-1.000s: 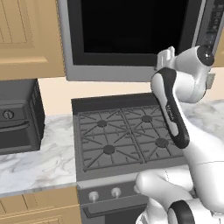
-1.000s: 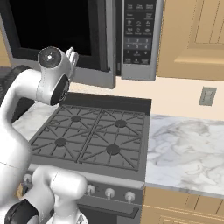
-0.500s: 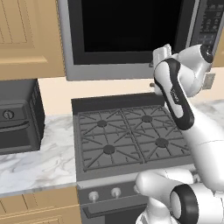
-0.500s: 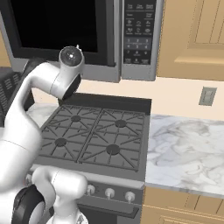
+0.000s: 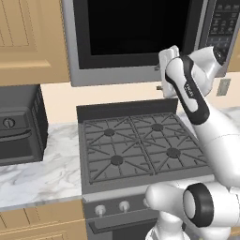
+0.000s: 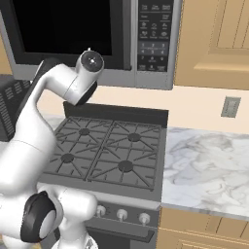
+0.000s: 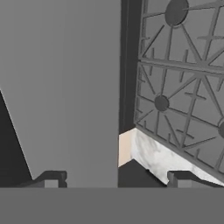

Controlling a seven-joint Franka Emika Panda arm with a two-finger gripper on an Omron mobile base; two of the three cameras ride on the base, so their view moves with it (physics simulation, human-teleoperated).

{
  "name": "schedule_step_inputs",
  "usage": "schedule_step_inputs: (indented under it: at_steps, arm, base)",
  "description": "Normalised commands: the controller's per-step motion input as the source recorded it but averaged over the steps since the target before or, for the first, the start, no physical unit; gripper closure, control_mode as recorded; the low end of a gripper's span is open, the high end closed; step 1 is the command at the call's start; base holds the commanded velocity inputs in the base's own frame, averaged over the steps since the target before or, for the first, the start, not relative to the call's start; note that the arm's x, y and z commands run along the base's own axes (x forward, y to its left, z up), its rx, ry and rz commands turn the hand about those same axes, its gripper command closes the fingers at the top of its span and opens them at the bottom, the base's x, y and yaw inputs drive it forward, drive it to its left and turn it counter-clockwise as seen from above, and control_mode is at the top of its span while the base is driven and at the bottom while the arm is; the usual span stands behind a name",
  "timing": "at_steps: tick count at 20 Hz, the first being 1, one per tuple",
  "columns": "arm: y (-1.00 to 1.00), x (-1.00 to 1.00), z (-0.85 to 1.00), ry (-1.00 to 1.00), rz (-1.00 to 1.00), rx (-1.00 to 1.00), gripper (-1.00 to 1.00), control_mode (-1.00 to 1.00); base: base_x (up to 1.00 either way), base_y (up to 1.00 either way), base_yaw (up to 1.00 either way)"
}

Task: Remove the peach from the bowl and place it on the small plate. Then place the bowl with only the chicken drumstick in the microwave, close the door, and press the start button to microwave the chicken drumstick.

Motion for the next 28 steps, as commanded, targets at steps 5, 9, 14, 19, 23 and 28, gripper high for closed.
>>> schedule_step_inputs:
  at_steps: [5,9,14,19,23,28]
  arm:
    - [0.17,0.23,-0.16,0.00,0.07,0.00,-1.00,-1.00]
    - [0.00,-0.09,-0.06,-0.03,0.00,0.00,-1.00,-1.00]
    - [-0.44,-0.68,0.08,-0.19,0.00,0.00,-1.00,-1.00]
    - [-0.81,-0.75,0.08,-0.21,-0.01,0.00,-1.00,-1.00]
    - [-1.00,-0.24,0.18,-0.16,-0.07,0.02,-1.00,-1.00]
    - [-1.00,0.00,0.24,-0.03,-0.09,0.10,-1.00,-1.00]
  base:
    - [0.00,0.00,0.00]
    - [0.00,0.00,0.00]
    - [0.00,0.00,0.00]
    - [0.00,0.00,0.00]
    - [0.00,0.00,0.00]
    - [0.00,0.00,0.00]
